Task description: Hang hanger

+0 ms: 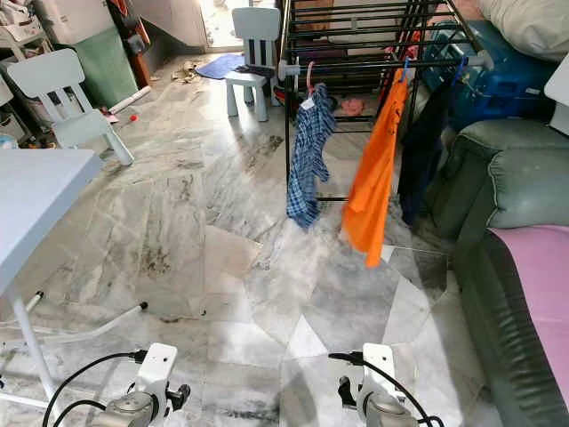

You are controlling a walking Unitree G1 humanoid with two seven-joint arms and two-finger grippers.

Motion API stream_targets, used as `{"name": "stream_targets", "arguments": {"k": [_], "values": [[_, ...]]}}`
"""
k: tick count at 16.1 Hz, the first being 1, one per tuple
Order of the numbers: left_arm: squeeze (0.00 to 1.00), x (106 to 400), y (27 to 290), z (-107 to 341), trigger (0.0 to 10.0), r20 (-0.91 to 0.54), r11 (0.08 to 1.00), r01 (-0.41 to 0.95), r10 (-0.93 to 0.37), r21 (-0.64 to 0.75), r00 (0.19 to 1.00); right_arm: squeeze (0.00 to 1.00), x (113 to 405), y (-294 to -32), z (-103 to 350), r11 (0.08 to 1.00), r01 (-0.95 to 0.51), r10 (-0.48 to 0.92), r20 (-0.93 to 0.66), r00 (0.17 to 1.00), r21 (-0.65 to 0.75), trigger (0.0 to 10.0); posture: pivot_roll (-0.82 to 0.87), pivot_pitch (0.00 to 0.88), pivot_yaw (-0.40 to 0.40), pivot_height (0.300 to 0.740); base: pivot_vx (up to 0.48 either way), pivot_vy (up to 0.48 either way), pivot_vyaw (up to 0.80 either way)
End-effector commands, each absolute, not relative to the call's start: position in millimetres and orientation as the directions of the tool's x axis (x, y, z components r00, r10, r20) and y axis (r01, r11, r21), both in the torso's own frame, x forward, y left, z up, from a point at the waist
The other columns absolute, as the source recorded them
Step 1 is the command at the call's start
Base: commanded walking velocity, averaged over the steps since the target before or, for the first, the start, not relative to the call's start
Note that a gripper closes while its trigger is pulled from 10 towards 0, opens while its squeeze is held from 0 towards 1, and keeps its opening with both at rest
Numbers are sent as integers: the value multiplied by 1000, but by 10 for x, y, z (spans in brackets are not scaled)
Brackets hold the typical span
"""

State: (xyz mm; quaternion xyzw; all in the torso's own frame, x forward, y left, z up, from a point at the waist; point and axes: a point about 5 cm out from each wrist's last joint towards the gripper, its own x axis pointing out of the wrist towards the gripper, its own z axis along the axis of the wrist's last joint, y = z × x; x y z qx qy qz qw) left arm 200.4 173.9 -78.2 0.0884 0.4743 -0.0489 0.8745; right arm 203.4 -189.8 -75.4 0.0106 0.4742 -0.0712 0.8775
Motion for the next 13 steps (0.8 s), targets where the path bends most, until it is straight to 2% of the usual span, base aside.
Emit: {"name": "stream_targets", "arguments": {"k": [1, 6, 7, 9, 11, 12, 13], "values": [[0, 2752, 2021, -238, 10000, -695, 998, -10, 49, 60, 717, 0, 2337, -2492, -430, 984, 139, -172, -760, 627, -108, 10000, -171, 19, 35, 740, 0, 0, 0], [0, 2752, 2021, -238, 10000, -695, 998, -10, 49, 60, 717, 0, 2337, -2492, -430, 984, 139, -172, -760, 627, -108, 10000, -171, 19, 35, 740, 0, 0, 0], [0, 2939, 1913, -83, 10000, -628, 998, 13, 23, 54, 778, 0, 2577, -2384, -273, 989, 115, -149, -666, 731, -95, 10000, -175, 46, 25, 740, 0, 0, 0], [0, 2954, 1906, -70, 10000, -622, 998, 8, 28, 55, 783, 0, 2585, -2378, -269, 988, 91, -149, -666, 731, -121, 10000, -174, 46, 20, 740, 0, 0, 0], [0, 3041, 1941, 26, 10000, -579, 997, -9, 49, 71, 814, 0, 2631, -2466, -195, 955, 84, -248, -606, 756, -285, 10000, -170, 50, 19, 740, 0, 0, 0], [0, 3155, 1957, 164, 10000, -514, 992, 5, 59, 122, 856, 0, 2767, -2475, -61, 958, 102, -237, -545, 804, -266, 10000, -169, 53, 22, 740, 0, 0, 0], [0, 3360, 1917, 427, 10000, -399, 993, 18, 30, 116, 917, 0, 3013, -2407, 175, 982, 66, -143, -467, 873, -176, 10000, -171, 57, 21, 740, 0, 0, 0]]}}
